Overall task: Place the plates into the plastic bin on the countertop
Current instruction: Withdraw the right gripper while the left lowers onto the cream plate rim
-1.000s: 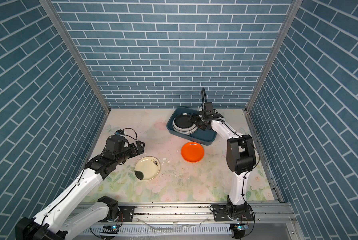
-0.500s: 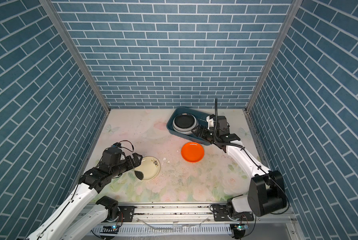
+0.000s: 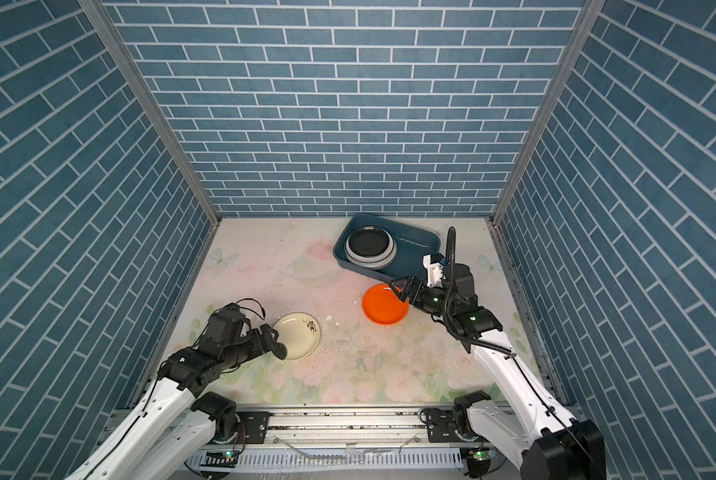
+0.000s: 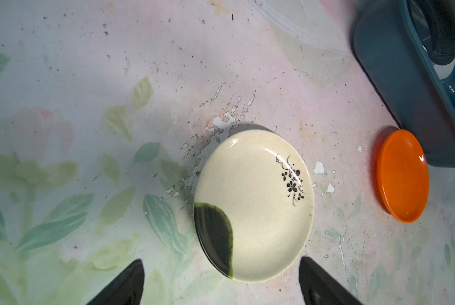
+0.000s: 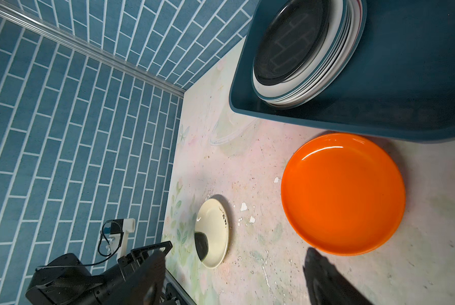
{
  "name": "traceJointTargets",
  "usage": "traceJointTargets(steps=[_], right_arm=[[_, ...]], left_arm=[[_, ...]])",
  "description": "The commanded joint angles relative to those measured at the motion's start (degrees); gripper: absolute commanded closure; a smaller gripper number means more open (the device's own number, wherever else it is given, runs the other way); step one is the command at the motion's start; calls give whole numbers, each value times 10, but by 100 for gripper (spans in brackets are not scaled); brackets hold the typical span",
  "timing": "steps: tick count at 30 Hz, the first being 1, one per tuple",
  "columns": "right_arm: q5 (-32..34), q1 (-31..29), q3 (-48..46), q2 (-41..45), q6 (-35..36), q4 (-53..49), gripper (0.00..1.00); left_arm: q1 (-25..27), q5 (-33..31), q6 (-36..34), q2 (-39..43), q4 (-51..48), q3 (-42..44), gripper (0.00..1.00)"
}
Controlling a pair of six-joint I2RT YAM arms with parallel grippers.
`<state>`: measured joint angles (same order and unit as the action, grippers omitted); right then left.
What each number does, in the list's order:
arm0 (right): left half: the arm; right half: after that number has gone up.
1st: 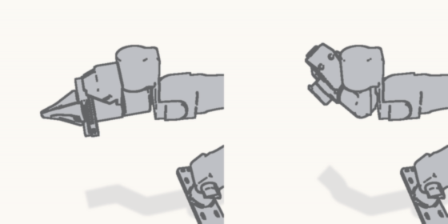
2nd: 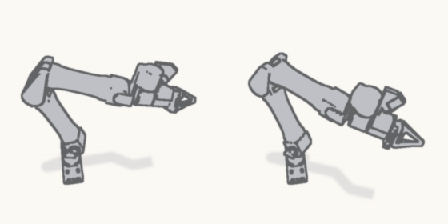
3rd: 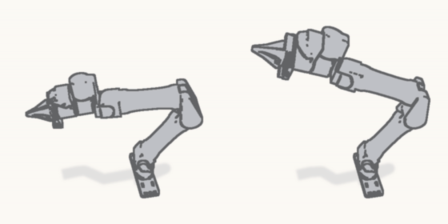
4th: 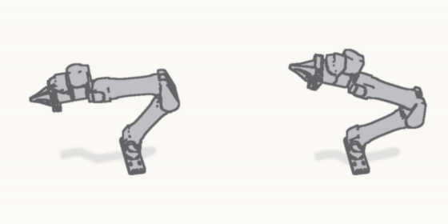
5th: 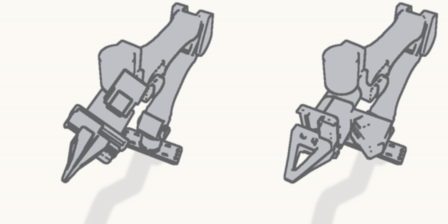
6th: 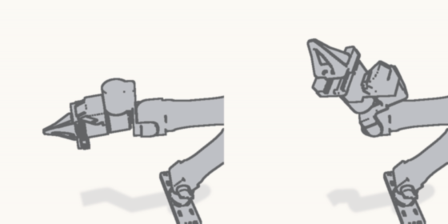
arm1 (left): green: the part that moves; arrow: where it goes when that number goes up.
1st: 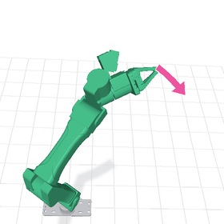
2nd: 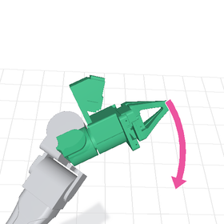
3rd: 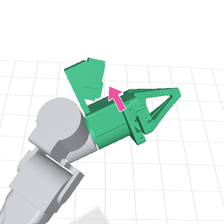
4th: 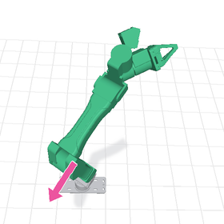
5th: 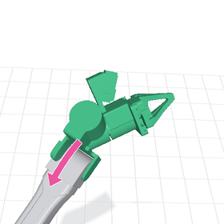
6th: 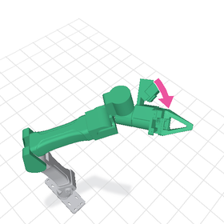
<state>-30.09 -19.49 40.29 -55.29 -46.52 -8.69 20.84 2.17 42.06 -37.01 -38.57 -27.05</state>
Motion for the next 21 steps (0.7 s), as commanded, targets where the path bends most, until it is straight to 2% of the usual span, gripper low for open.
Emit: traceJointTargets(steps=[1,4,12,18,21], right_arm=[[-8,2,-15,27,-9,-18,18],[0,1,-33,47,-11,-27,18],[9,1,-85,94,-28,-29,18],[11,1,-104,105,-30,-36,19],[12,2,-109,107,-30,-37,19]], left_arm=[[-4,-13,13,1,21,22,13],[-4,-6,24,1,41,38,17],[-4,-6,51,-4,90,67,38],[-9,-6,62,-28,121,80,50],[-11,-1,71,-48,137,80,51]])
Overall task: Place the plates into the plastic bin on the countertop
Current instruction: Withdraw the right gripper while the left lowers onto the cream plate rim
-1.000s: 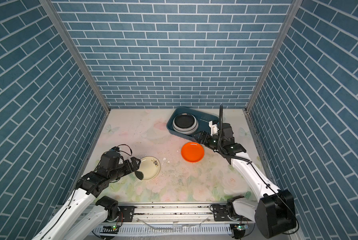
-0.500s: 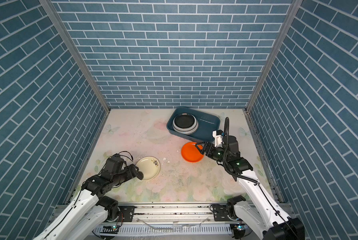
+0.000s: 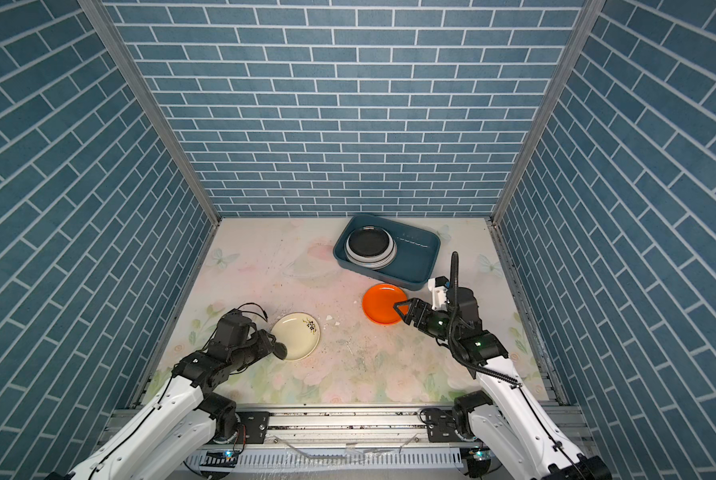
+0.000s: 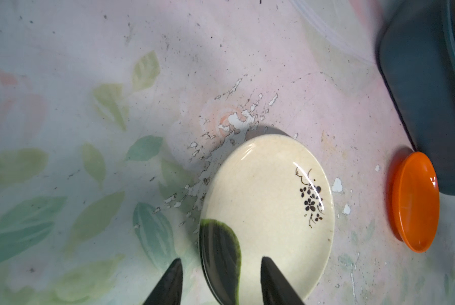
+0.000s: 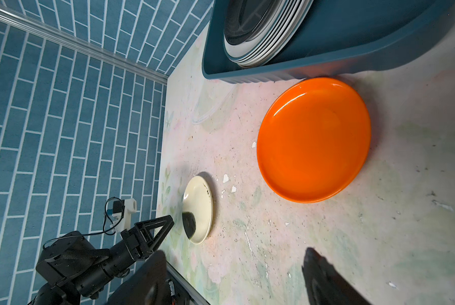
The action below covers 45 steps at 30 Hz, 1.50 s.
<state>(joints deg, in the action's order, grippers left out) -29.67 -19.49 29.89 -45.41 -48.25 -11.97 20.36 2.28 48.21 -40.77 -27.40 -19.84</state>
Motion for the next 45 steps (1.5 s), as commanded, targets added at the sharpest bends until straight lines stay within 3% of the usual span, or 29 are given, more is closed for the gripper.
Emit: traceJointTargets(steps=[1,20,26,45], right_arm=[[8,1,-8,8,-13,-4,19],[24,2,-8,3,-8,-15,20],[27,1,-9,3,-8,-15,20],[27,1,-7,-11,-8,-10,20]], left_arm=[[-6,-1,10,-17,32,8,51],[-53,27,-4,-97,95,7,61],[-57,54,-10,-127,133,12,76],[-59,57,-22,-204,176,12,83]])
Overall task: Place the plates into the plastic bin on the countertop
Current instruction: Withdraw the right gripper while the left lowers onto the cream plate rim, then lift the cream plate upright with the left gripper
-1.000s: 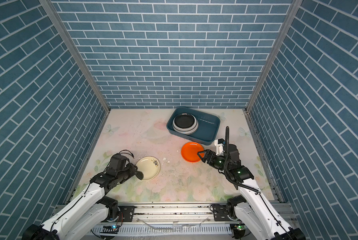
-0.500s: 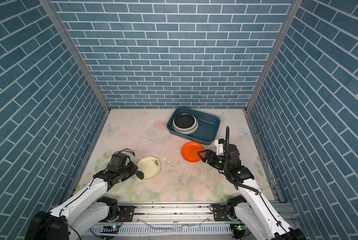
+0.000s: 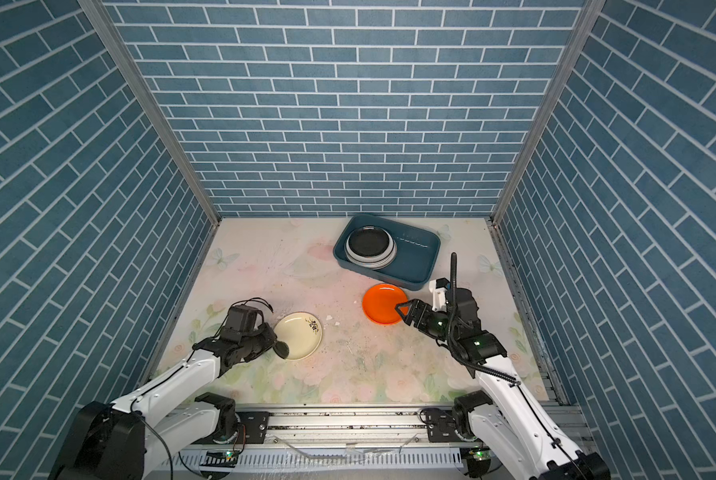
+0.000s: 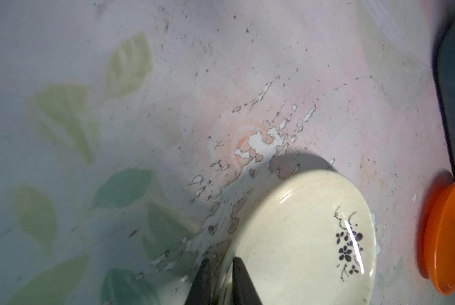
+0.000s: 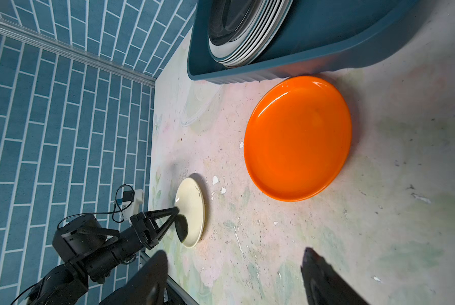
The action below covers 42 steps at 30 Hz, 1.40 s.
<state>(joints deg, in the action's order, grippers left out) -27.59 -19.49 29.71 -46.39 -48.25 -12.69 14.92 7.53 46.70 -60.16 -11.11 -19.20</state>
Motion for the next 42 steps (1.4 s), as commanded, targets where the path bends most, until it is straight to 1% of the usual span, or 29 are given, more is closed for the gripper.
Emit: traceJointTargets(steps=[1,3,6,11,14,22,26,30,35,42], right_arm=[[6,2,-5,-1,-8,-2,20],[6,2,-6,-1,-8,-2,20],[6,1,-5,0,-8,-2,20],[4,1,-6,2,-10,-1,20],[3,1,-5,2,-11,0,20],[-12,1,-13,0,-30,27,20],[-24,0,-16,-15,-38,51,21],[-32,-10,-12,-37,-59,89,22],[-21,-31,3,-58,-64,114,22],[-18,-65,18,-97,-78,153,22]], left_arm=[[-4,7,-6,-16,17,6,83],[-4,12,-6,-24,25,6,85],[-4,17,-6,-35,29,3,94],[-4,27,-3,-34,27,-3,96],[-4,39,4,-25,27,-6,100],[-4,99,52,39,41,-17,100],[-4,106,67,76,26,-34,100],[-3,114,88,100,31,-42,100],[7,108,89,100,20,-70,100],[60,74,93,62,30,-110,100]])
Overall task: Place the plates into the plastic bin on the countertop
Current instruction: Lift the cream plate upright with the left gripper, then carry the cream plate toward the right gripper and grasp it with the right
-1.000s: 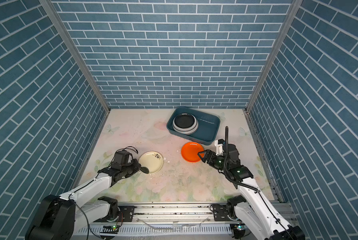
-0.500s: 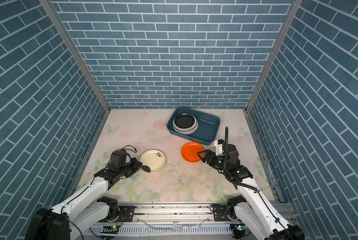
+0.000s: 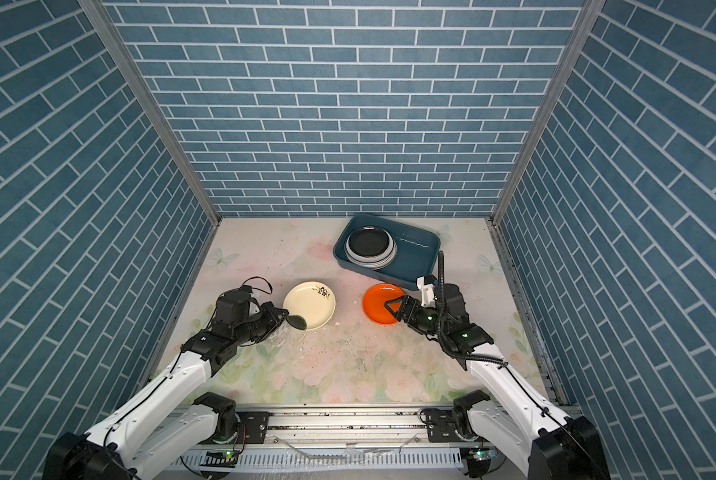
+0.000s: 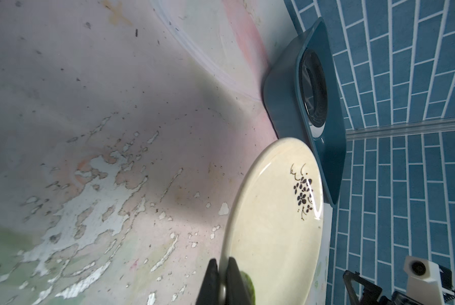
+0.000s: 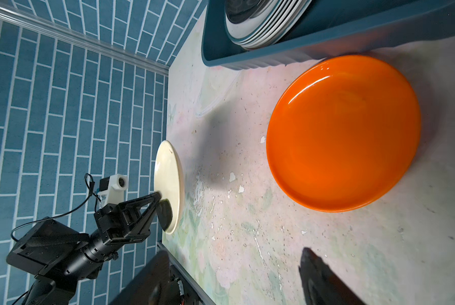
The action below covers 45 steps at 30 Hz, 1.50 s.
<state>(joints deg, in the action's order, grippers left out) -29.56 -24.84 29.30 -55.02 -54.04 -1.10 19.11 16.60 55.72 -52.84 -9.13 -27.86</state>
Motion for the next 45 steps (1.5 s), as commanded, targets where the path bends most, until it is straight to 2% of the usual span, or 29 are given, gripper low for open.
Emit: traceJointTargets(steps=[1,11,21,34,39,41,42,44,45], right_arm=[[2,-15,23,-15,-23,44,22],[17,-57,36,-50,-32,78,22],[28,-77,41,-89,-30,92,25],[33,-83,42,-103,-30,102,65],[36,-85,40,-100,-32,102,85],[39,-84,40,-99,-31,102,98],[41,-84,40,-98,-32,101,100],[44,-85,41,-97,-32,99,100],[48,-85,41,-97,-32,98,100]], left_arm=[[26,-20,3,-18,14,-27,100],[106,-45,5,-108,47,-82,100],[163,-55,17,-157,78,-119,100],[209,-68,13,-173,69,-162,100],[215,-73,11,-169,61,-163,100],[216,-76,9,-166,56,-163,100],[216,-78,8,-164,52,-163,100],[216,-80,-1,-161,48,-164,94],[216,-84,-5,-158,42,-164,87]])
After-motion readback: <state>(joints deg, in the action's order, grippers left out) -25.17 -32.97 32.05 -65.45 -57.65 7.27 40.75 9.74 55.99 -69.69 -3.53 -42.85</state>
